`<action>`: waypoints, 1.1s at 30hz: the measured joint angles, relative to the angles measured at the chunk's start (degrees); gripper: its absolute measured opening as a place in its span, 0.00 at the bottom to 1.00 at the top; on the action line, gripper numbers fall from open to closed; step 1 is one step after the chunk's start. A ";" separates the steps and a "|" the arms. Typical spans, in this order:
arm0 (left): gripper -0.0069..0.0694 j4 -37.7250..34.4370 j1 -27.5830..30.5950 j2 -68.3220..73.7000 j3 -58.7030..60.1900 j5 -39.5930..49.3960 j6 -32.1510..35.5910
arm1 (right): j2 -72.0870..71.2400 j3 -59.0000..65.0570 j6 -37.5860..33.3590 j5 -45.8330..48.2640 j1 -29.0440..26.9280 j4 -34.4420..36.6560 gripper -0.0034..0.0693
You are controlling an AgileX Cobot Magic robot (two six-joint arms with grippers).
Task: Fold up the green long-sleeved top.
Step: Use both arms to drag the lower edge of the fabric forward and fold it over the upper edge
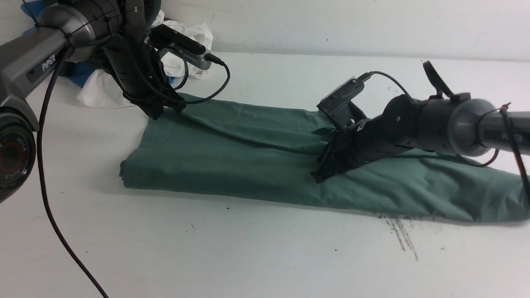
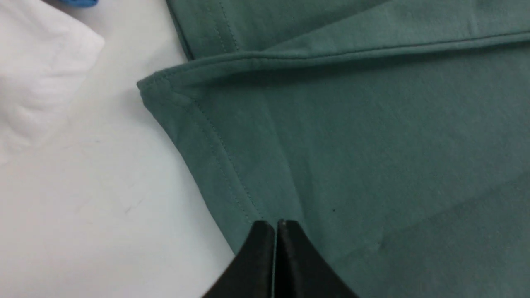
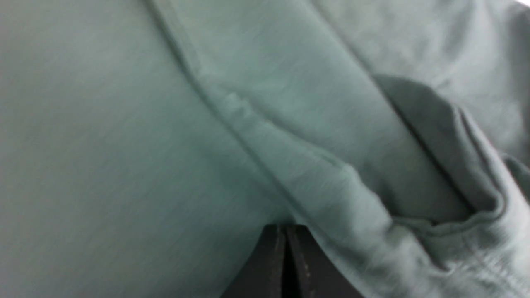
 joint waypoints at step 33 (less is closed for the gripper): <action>0.08 -5.10 0.11 6.61 -0.82 5.40 5.23 | 5.66 -36.45 24.72 29.65 -11.58 -9.72 0.03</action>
